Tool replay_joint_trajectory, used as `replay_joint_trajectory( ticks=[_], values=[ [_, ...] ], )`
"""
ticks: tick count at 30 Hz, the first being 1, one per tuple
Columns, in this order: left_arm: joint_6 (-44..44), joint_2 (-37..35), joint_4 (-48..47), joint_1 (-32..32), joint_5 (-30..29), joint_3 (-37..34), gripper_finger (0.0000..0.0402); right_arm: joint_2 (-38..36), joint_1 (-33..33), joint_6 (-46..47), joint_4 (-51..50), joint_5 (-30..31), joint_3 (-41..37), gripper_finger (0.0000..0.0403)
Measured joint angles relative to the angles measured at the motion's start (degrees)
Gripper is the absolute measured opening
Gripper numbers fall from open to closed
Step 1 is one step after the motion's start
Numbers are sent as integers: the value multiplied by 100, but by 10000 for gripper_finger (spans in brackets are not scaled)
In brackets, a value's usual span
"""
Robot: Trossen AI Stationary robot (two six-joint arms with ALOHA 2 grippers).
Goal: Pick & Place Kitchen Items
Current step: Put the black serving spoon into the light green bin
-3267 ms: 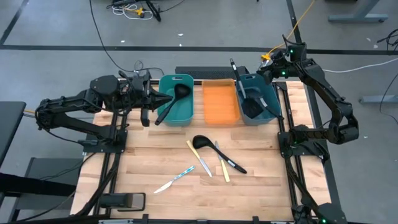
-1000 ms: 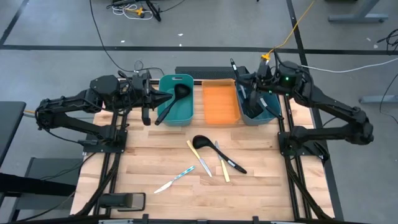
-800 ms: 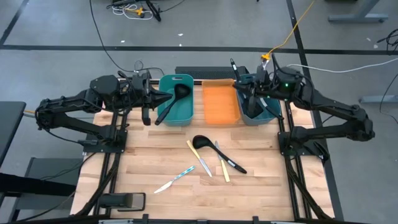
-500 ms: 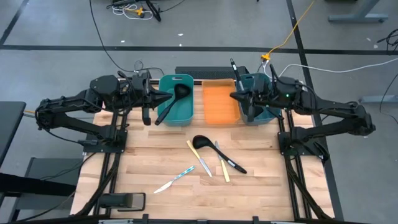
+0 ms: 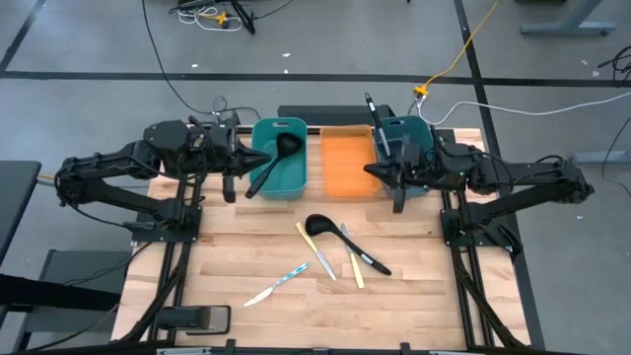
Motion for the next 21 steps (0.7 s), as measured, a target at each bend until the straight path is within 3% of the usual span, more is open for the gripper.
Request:
replay_joint_trajectory(
  ticks=[12,21],
  values=[
    [78,-567,-585,-250,-82,4,3,467,533,12,-24,145,7,0],
    [203,-945,-836,-304,-96,-1,5,1044,900,617,-199,143,7,0]
  ],
)
